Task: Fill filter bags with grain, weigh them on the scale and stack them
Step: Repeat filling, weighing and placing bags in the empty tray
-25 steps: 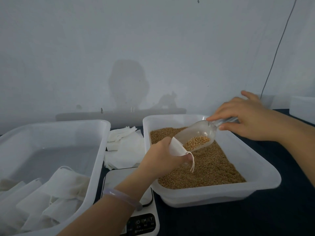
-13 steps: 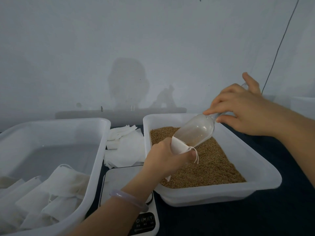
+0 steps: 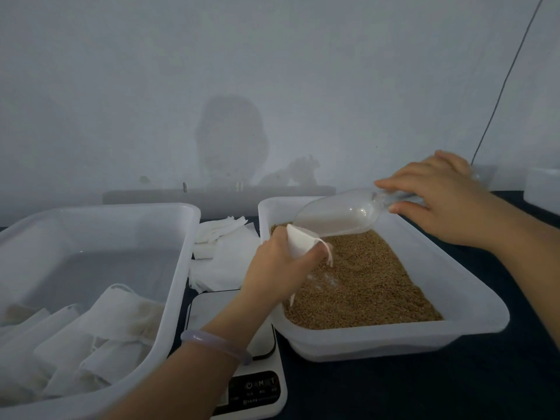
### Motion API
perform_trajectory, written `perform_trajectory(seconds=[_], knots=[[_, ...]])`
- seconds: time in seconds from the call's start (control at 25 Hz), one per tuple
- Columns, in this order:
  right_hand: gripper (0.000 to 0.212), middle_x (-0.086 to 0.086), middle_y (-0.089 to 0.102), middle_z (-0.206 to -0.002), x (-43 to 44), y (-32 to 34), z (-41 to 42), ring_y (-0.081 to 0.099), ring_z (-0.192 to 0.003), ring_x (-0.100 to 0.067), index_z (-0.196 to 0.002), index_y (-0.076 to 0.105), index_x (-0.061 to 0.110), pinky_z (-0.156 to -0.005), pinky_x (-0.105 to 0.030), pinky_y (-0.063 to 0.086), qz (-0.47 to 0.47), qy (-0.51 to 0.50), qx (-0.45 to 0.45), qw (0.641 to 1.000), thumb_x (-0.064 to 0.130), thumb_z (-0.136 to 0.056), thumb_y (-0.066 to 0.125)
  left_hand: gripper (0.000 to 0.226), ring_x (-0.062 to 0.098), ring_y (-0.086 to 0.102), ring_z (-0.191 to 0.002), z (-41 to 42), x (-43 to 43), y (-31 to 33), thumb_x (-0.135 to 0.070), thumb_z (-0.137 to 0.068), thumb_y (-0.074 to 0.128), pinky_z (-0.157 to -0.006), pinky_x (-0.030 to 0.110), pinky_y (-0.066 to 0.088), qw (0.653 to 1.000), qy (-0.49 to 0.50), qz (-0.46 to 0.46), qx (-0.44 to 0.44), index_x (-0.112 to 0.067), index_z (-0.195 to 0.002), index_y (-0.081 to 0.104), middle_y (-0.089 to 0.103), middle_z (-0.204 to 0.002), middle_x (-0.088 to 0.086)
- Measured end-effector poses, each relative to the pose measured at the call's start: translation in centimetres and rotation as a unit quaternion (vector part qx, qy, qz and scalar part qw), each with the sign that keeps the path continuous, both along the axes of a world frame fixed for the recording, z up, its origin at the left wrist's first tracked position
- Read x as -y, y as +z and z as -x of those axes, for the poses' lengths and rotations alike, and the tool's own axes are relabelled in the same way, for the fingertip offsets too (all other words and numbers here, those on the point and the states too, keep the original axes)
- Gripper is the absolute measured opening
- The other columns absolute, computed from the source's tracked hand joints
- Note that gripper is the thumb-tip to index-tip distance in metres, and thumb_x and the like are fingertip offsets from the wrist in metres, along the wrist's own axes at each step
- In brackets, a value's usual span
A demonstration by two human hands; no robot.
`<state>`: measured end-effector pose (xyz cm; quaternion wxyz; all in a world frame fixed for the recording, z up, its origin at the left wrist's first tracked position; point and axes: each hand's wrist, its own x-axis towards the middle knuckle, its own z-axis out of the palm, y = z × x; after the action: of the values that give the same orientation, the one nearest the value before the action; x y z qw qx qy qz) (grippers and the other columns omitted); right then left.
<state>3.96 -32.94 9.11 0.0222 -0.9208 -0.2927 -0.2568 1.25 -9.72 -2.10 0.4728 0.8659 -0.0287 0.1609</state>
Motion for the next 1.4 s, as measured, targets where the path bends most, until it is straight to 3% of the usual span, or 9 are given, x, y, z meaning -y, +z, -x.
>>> perform_trajectory(seconds=[0.08, 0.24, 0.36, 0.56, 0.68, 0.84, 1.04, 1.2, 1.4], knots=[[0.035, 0.003, 0.056, -0.115, 0.6, -1.8, -1.2, 0.046, -0.108, -0.018, -0.127, 0.056, 0.024, -0.103, -0.034, 0.021, 0.003, -0.051, -0.067, 0.996, 0.026, -0.092, 0.055, 0.038, 0.001, 0.057, -0.064, 0.3, -0.1, -0.7, -0.058, -0.082, 0.057, -0.051, 0.015, 0.043, 0.999, 0.007, 0.047, -0.006, -0.024, -0.098, 0.047, 0.061, -0.085, -0.007], [0.027, 0.01, 0.054, -0.115, -0.7, -7.7, -1.7, 0.054, -0.1, -0.008, -0.114, 0.06, 0.03, -0.099, -0.033, 0.042, 0.046, -0.06, -0.214, 0.974, 0.025, -0.088, 0.062, 0.033, 0.003, 0.06, -0.069, 0.3, 0.1, -1.4, -0.053, -0.088, 0.05, -0.054, 0.019, 0.044, 0.997, 0.004, 0.08, 0.015, -0.021, -0.095, 0.043, 0.064, -0.085, -0.009], [0.023, 0.019, 0.056, -0.104, -2.1, -10.4, -1.7, 0.053, -0.092, -0.001, -0.103, 0.063, 0.04, -0.081, -0.02, 0.04, 0.058, -0.04, -0.24, 0.968, 0.024, -0.086, 0.065, 0.035, 0.012, 0.061, -0.075, -0.1, 0.1, -1.6, -0.055, -0.089, 0.047, -0.058, 0.025, 0.046, 0.998, 0.008, 0.069, 0.002, -0.021, -0.095, 0.042, 0.064, -0.089, -0.001], [0.033, 0.024, 0.056, -0.095, -1.8, -10.5, -1.9, 0.053, -0.093, 0.004, -0.108, 0.064, 0.037, -0.084, -0.018, 0.043, 0.048, -0.004, -0.344, 0.938, 0.026, -0.079, 0.073, 0.024, 0.003, 0.059, -0.066, -0.1, 0.0, -1.7, -0.049, -0.092, 0.046, -0.048, 0.014, 0.04, 0.999, 0.021, 0.045, -0.004, -0.029, -0.083, 0.036, 0.062, -0.082, -0.008], [0.032, 0.028, 0.057, -0.097, -0.7, -10.1, -1.4, 0.052, -0.095, 0.01, -0.11, 0.063, 0.04, -0.082, -0.014, 0.043, 0.033, 0.017, -0.376, 0.926, 0.028, -0.081, 0.071, 0.024, 0.006, 0.06, -0.071, 0.1, 0.1, -1.5, -0.05, -0.092, 0.045, -0.057, 0.02, 0.047, 0.999, 0.01, 0.038, 0.003, -0.028, -0.086, 0.038, 0.062, -0.082, -0.008], [0.03, 0.026, 0.06, -0.106, 1.2, -9.6, -0.8, 0.054, -0.102, 0.006, -0.112, 0.061, 0.043, -0.093, -0.024, 0.045, -0.023, 0.001, -0.368, 0.93, 0.029, -0.087, 0.065, 0.038, 0.018, 0.062, -0.086, 0.3, 0.2, -1.3, -0.053, -0.09, 0.046, -0.077, 0.039, 0.051, 0.999, 0.0, 0.038, -0.003, -0.016, -0.098, 0.043, 0.066, -0.092, 0.001], [0.029, 0.017, 0.061, -0.113, 3.2, -7.6, -0.4, 0.055, -0.103, 0.003, -0.111, 0.055, 0.041, -0.094, -0.026, 0.044, -0.104, -0.022, -0.336, 0.936, 0.021, -0.09, 0.06, 0.042, 0.023, 0.059, -0.086, 0.3, 0.2, -1.2, -0.058, -0.086, 0.047, -0.069, 0.034, 0.047, 1.0, -0.005, 0.003, -0.018, -0.017, -0.092, 0.04, 0.063, -0.09, 0.005], [0.033, 0.019, 0.058, -0.114, 3.2, -3.8, -0.4, 0.053, -0.103, 0.004, -0.116, 0.05, 0.043, -0.093, -0.025, 0.038, -0.135, 0.001, -0.266, 0.954, 0.024, -0.09, 0.058, 0.047, 0.026, 0.058, -0.091, 0.4, 0.3, -1.1, -0.057, -0.086, 0.052, -0.087, 0.044, 0.047, 0.999, -0.019, -0.039, -0.024, -0.014, -0.1, 0.04, 0.06, -0.087, 0.001], [0.032, 0.022, 0.054, -0.114, 1.6, 0.1, -0.4, 0.046, -0.114, -0.004, -0.117, 0.048, 0.047, -0.115, -0.043, 0.015, -0.022, 0.006, -0.167, 0.986, 0.03, -0.091, 0.055, 0.045, 0.008, 0.048, -0.067, 0.5, 0.5, -0.8, -0.057, -0.084, 0.056, -0.097, 0.044, 0.042, 0.996, -0.021, -0.087, -0.007, -0.016, -0.092, 0.037, 0.046, -0.071, -0.014]])
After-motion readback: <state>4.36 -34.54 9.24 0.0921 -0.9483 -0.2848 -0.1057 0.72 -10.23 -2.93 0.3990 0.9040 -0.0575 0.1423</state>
